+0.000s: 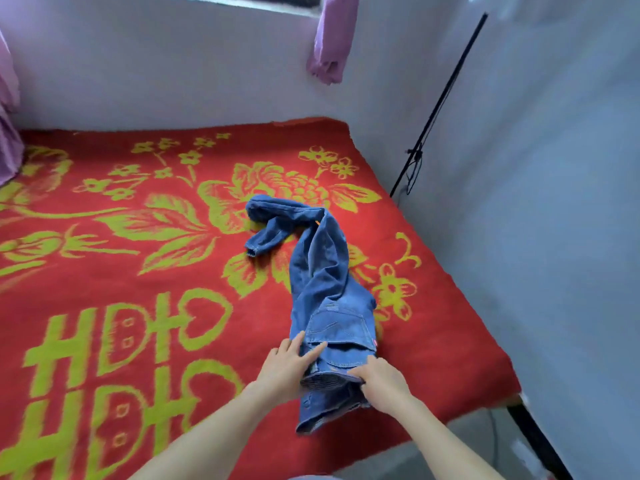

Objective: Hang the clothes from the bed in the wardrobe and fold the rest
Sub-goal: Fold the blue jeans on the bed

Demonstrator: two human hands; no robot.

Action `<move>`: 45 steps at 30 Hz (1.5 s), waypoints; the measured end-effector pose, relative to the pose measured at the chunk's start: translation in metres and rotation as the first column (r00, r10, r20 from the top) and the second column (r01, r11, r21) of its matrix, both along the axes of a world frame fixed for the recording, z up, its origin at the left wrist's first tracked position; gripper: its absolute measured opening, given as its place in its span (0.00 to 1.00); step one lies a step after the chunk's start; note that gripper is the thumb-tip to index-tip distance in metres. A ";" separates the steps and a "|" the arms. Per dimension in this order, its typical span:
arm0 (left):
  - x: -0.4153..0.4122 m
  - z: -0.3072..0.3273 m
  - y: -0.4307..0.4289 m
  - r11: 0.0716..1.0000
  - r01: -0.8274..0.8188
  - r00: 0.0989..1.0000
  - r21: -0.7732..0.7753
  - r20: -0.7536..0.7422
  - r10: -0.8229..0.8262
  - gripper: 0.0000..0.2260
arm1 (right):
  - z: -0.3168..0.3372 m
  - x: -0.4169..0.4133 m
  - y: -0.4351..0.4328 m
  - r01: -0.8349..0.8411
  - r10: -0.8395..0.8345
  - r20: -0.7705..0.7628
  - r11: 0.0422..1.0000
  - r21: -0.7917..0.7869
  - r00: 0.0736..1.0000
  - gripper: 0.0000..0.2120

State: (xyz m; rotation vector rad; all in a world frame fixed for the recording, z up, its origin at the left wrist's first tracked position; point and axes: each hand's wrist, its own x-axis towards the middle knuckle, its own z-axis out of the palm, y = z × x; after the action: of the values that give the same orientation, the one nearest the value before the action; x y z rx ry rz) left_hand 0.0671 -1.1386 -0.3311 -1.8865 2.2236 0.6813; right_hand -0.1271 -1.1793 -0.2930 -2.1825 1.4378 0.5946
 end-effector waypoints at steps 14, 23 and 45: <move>0.044 0.156 0.064 0.885 -0.169 0.945 -0.434 -0.325 0.021 0.08 | 0.095 0.039 0.098 0.315 -0.162 0.388 0.874 -0.370 0.907 0.20; 0.003 0.252 0.041 0.729 -0.460 0.821 -0.507 -0.556 0.131 0.07 | 0.105 0.070 0.148 0.682 -0.177 0.810 0.654 -0.327 0.559 0.37; 0.121 0.340 0.038 0.451 -0.806 0.502 -0.383 -0.846 0.178 0.17 | 0.210 -0.040 0.048 0.705 -0.349 0.639 0.535 -0.465 0.686 0.08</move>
State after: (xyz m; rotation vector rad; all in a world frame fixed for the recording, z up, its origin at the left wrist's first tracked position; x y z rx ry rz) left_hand 0.1881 -1.1006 0.0086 -3.4508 2.5190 0.6792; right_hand -0.1668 -1.1312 -0.0829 -1.8954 2.1073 -0.8110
